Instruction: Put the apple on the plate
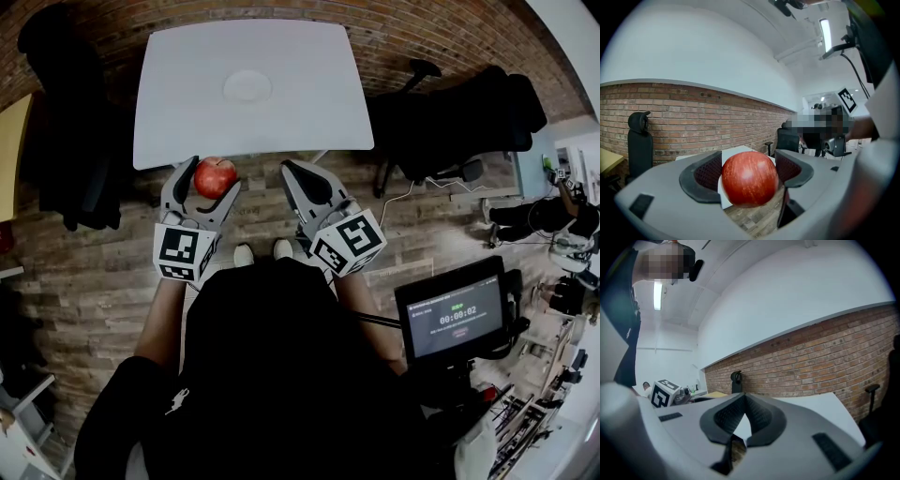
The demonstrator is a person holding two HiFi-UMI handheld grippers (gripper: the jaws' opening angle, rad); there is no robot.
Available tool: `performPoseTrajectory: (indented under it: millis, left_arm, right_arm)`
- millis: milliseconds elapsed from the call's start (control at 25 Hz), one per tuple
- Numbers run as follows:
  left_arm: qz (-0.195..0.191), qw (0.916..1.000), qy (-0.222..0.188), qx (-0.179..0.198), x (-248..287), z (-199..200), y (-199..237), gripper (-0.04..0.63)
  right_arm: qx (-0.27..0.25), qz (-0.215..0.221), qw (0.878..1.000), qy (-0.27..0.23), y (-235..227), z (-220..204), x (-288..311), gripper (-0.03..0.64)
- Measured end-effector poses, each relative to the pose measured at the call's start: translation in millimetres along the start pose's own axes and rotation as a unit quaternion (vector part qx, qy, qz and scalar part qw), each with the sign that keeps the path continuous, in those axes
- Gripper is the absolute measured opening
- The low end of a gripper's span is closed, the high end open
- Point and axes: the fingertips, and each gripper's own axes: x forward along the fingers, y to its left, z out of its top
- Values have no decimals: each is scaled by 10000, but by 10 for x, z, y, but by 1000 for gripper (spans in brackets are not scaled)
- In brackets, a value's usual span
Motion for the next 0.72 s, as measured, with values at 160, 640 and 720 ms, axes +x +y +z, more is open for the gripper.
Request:
performPoseTrajectory:
  millis: [160, 640, 720]
  left_arm:
    - [-17, 10000, -34, -6, -4, 19, 22, 359]
    - [11, 9998, 118, -132, -106, -70, 154, 359]
    - [34, 9999, 98, -127, -121, -54, 179, 359]
  right_arm:
    - [5, 2, 10000, 35, 23, 1, 26, 3]
    - [56, 21, 9999, 143, 106, -44, 127, 3]
    - [35, 42, 9999, 161, 120, -31, 146, 3]
